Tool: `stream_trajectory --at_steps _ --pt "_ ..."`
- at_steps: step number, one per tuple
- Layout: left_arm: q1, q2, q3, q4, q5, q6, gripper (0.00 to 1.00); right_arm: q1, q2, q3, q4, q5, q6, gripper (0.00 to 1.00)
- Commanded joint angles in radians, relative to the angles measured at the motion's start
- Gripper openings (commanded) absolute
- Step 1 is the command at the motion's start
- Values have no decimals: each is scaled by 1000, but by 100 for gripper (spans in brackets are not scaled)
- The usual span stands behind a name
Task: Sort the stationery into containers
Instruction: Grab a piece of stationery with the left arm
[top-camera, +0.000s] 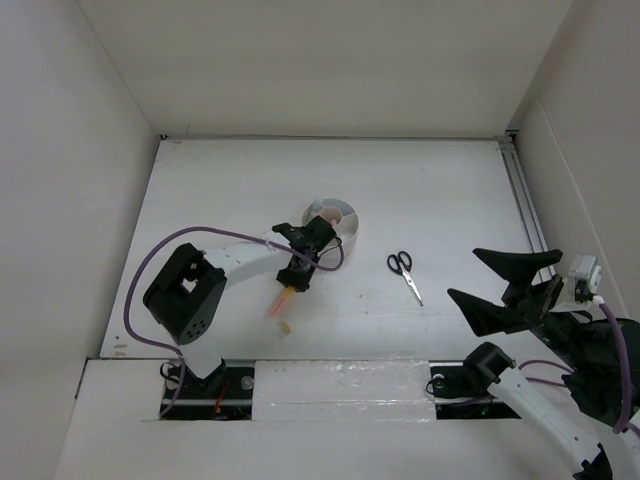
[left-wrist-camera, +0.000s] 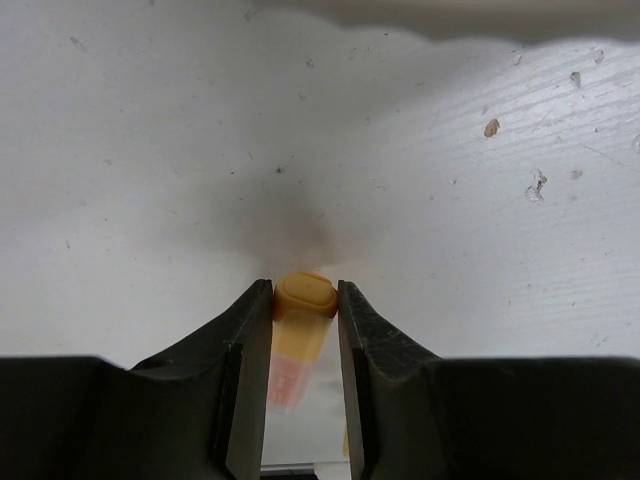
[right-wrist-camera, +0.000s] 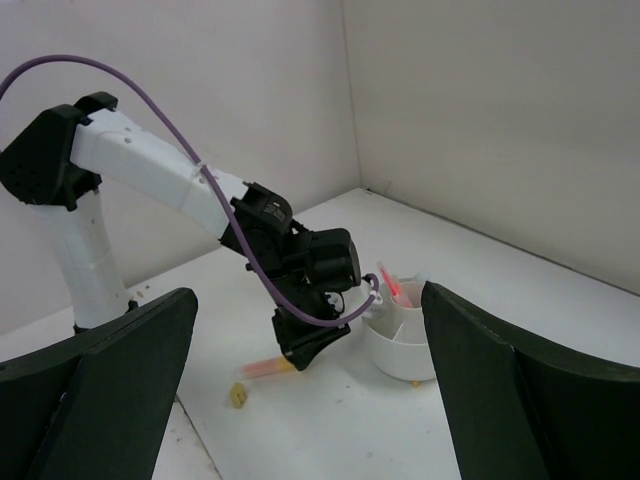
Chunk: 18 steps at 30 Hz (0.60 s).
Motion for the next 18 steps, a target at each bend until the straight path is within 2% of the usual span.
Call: stream_trajectory --at_steps 1,5,13,18 --pt "-3 -46 3 -30 -27 -9 9 6 -10 21 33 13 -13 100" --pt "-3 -13 3 -30 -36 -9 0 6 -10 21 33 13 -13 100" --pt "-3 41 3 -30 -26 -9 0 6 -1 12 52 -6 -13 100" --pt "-23 -52 3 -30 -26 -9 0 6 8 12 52 -15 -13 100"
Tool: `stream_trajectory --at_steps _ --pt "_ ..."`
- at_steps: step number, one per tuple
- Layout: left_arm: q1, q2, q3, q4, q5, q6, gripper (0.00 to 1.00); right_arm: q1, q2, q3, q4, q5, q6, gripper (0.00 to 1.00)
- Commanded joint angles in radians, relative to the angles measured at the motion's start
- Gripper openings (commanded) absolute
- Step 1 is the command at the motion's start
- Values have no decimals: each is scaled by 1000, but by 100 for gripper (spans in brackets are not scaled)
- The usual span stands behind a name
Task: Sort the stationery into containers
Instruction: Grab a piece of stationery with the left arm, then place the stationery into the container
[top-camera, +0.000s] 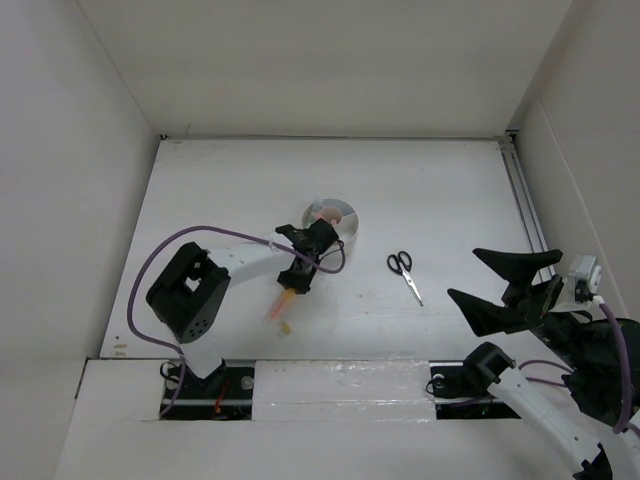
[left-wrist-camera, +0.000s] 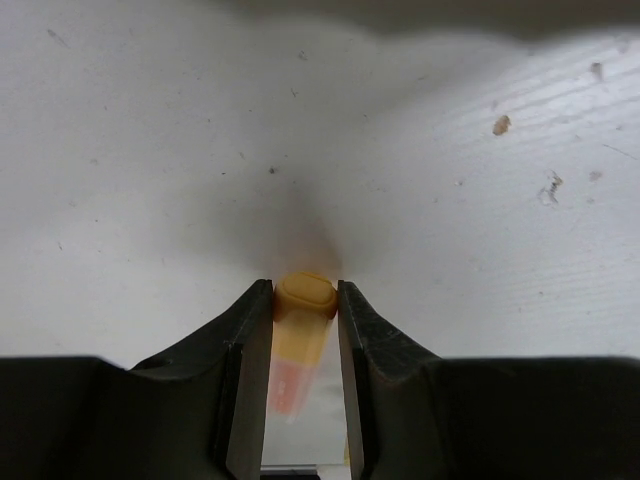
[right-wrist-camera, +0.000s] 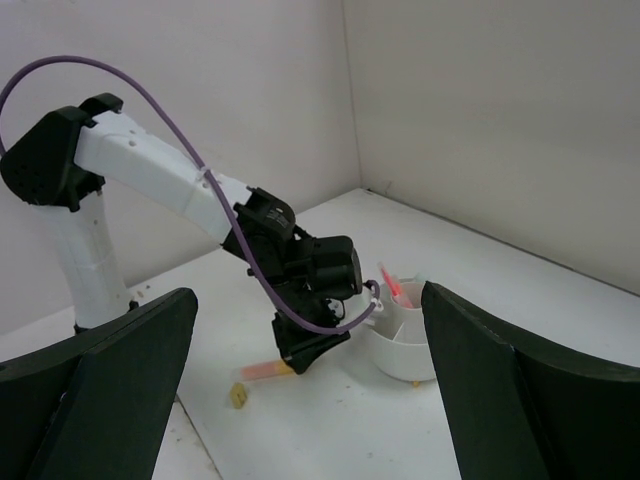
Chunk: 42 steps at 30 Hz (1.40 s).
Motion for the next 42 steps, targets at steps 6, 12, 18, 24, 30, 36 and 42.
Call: stream_trajectory --at_steps 6,12,18,24,30,36,42 --pt "-13 -156 3 -45 -9 -19 0 6 28 12 60 -23 -13 100" --pt "-13 -168 3 -45 -27 -28 0 6 28 12 60 -23 -13 100" --pt "-13 -251 12 -72 -75 -67 0 6 46 12 60 -23 -13 100" --pt "-13 -366 12 -92 -127 -98 0 6 56 12 60 -23 -13 100" --pt "6 -469 32 -110 -182 -121 0 6 65 12 60 -14 -13 100" --pt "6 -538 133 -137 -347 -193 0 6 74 12 60 17 5 100" --pt "39 -550 244 -81 -473 -253 0 6 85 30 57 51 14 100"
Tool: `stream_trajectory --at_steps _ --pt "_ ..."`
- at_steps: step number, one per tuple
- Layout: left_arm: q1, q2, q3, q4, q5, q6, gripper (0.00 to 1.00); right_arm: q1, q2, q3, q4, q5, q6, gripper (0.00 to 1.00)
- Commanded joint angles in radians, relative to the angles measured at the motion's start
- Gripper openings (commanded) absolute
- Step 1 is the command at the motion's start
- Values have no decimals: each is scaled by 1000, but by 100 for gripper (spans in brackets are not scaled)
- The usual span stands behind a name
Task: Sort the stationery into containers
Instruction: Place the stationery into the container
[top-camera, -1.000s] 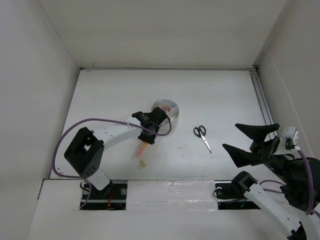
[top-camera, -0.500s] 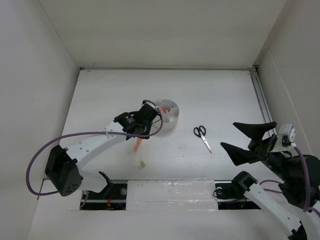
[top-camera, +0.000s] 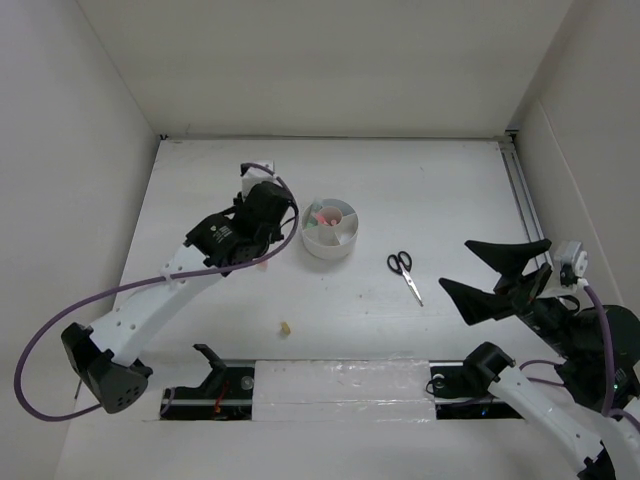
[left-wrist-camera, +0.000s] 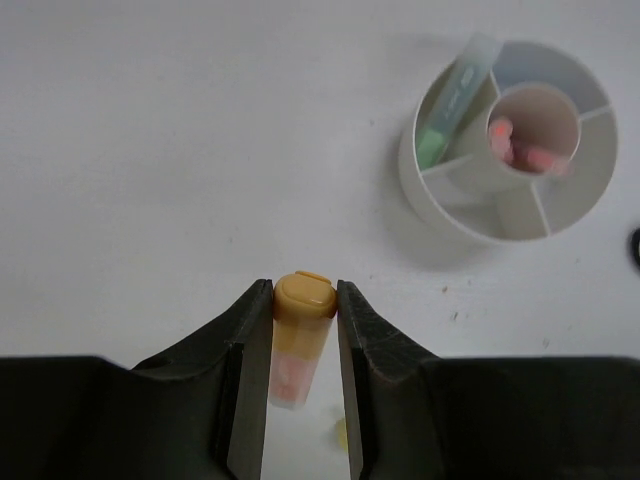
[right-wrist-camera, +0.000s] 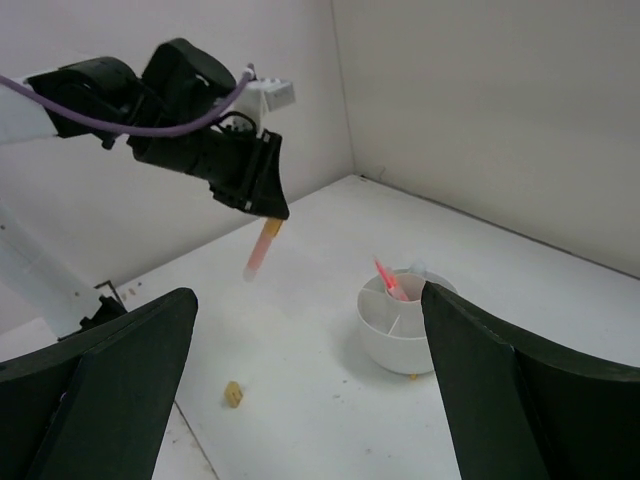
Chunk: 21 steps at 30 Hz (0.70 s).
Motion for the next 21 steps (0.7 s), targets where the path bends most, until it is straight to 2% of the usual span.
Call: stream_trajectory --at_steps 1,6,12,15,17,21 --pt "13 -19 91 44 -145 -71 0 6 35 43 34 39 9 100" --pt "13 23 129 214 -292 -125 0 6 65 63 23 59 9 100" --pt "13 125 170 454 -334 -68 0 6 87 81 0 77 9 100" --pt "63 176 206 489 -270 -35 0 6 78 90 -11 77 18 100" --pt "124 200 180 563 -172 -35 0 6 78 90 -37 88 18 100" --pt "151 237 160 641 -90 2 0 6 67 110 -57 97 27 100"
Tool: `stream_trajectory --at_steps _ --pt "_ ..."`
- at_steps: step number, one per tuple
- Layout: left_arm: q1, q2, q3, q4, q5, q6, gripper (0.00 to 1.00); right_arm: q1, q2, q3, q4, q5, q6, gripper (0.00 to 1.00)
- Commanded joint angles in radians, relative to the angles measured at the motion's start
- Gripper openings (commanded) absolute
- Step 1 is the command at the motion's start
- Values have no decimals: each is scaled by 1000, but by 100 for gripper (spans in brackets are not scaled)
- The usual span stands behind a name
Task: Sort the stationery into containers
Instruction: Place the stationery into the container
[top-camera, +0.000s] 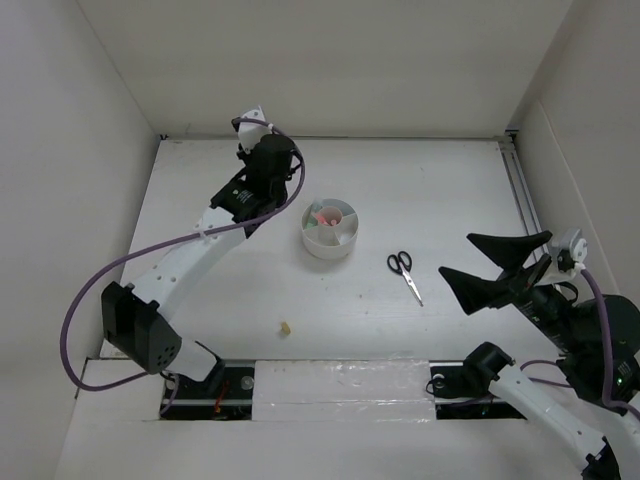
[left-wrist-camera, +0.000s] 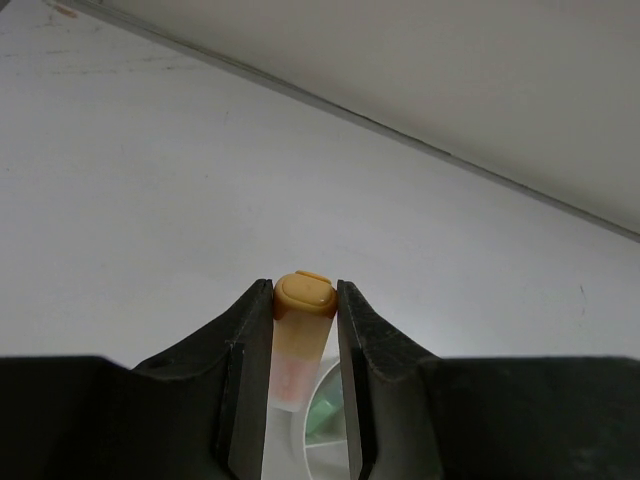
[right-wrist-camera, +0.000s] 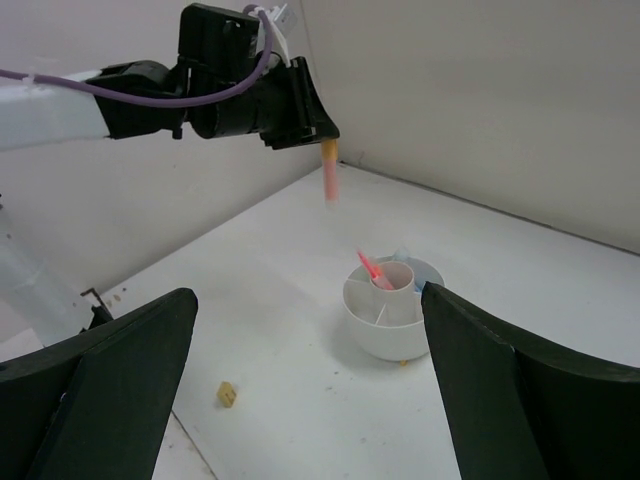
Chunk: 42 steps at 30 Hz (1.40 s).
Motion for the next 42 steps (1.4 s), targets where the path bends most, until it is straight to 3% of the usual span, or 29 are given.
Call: stream_trajectory --at_steps 1,9,24,42 --pt "8 19 21 128 72 47 0 6 -11 49 -12 25 15 100" --pt "8 164 84 128 148 69 0 6 -2 49 -12 25 24 100" --pt "17 198 -13 226 252 81 0 6 16 49 -12 26 24 100" --pt "17 216 -108 277 283 81 0 6 35 39 6 17 24 100"
